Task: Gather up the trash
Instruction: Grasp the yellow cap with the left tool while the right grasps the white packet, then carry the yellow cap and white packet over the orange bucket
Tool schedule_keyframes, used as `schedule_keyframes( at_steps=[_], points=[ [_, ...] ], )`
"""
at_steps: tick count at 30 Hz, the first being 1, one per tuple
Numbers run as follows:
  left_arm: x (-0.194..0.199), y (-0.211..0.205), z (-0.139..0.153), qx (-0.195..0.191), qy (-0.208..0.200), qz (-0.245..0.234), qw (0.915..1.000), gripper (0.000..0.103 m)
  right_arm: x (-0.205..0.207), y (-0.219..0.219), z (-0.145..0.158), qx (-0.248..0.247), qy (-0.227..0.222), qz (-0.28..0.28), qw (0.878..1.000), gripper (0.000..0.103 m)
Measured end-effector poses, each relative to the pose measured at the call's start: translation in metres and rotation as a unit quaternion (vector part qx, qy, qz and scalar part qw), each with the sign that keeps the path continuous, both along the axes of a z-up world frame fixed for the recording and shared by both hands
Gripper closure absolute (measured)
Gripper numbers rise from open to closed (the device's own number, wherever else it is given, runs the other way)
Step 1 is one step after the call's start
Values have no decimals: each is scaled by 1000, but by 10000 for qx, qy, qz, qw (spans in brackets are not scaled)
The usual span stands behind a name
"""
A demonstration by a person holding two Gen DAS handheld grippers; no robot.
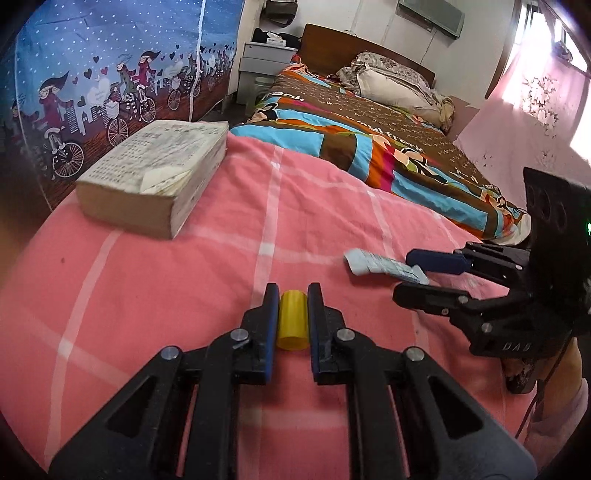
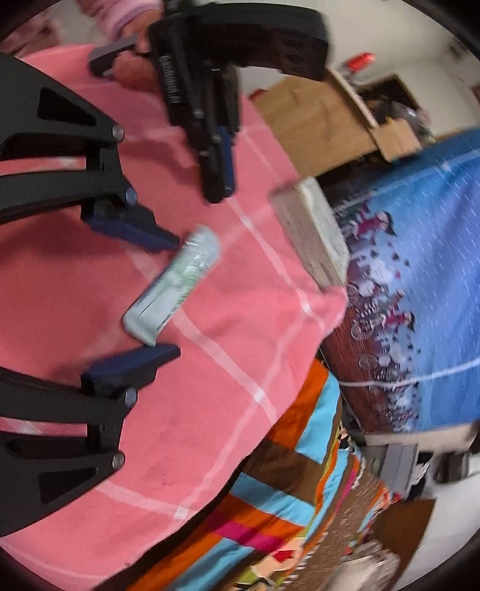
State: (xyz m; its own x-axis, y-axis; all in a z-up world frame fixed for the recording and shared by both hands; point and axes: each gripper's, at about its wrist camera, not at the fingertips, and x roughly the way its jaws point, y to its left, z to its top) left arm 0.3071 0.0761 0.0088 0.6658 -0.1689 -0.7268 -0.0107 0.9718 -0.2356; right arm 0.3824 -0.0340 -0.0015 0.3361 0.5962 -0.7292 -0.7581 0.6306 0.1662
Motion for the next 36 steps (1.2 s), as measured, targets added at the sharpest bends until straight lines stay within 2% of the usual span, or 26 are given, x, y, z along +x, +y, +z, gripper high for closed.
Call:
schedule_keyframes(
  at_steps=[6, 13, 18, 26, 31, 36],
  points=[
    [-8, 3, 1, -16, -34, 45, 10000, 85, -12, 7, -1, -222, -264, 9, 9994, 81],
    [-20, -5, 8, 254, -346, 52, 9991, 85, -16, 2, -1, -117, -343, -297, 9989, 85],
    [-37, -16, 20, 530, -834, 63, 9951, 85, -35, -8, 13, 100, -896, -567, 9943, 85],
    [-72, -40, 46, 776, -1910, 3, 9785, 85, -86, -40, 49, 860, -2085, -1150, 9674, 85],
    [-91, -60, 64, 848, -2446, -152, 9658, 85, -118, -62, 65, 1128, -2536, -1496, 9490, 85],
    [-105, -87, 82, 843, -2797, -377, 9557, 85, -141, -85, 81, 1297, -2935, -1853, 9288, 85]
  ],
)
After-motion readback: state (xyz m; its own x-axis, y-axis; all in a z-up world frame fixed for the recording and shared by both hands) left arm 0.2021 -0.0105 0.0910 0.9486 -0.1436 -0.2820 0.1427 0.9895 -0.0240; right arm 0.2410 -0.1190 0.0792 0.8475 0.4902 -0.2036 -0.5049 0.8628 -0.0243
